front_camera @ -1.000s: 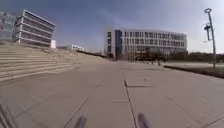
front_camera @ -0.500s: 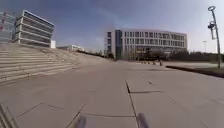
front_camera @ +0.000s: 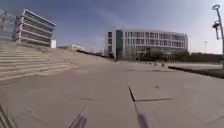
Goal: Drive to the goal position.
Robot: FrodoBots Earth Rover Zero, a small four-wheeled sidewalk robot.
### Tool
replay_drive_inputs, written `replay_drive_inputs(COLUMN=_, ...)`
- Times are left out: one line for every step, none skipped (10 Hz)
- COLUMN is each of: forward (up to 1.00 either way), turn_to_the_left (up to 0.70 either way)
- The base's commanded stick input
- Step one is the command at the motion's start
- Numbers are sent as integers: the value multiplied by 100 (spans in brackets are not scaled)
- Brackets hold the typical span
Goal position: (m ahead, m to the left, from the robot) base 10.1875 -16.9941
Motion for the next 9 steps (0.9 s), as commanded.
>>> replay_drive_inputs(forward=70, turn_to_the_left=0)
replay_drive_inputs(forward=70, turn_to_the_left=0)
replay_drive_inputs(forward=70, turn_to_the_left=-23)
replay_drive_inputs(forward=70, turn_to_the_left=-34)
replay_drive_inputs(forward=70, turn_to_the_left=-32)
replay_drive_inputs(forward=70, turn_to_the_left=-30)
replay_drive_inputs(forward=70, turn_to_the_left=-12)
replay_drive_inputs(forward=70, turn_to_the_left=0)
replay_drive_inputs(forward=70, turn_to_the_left=0)
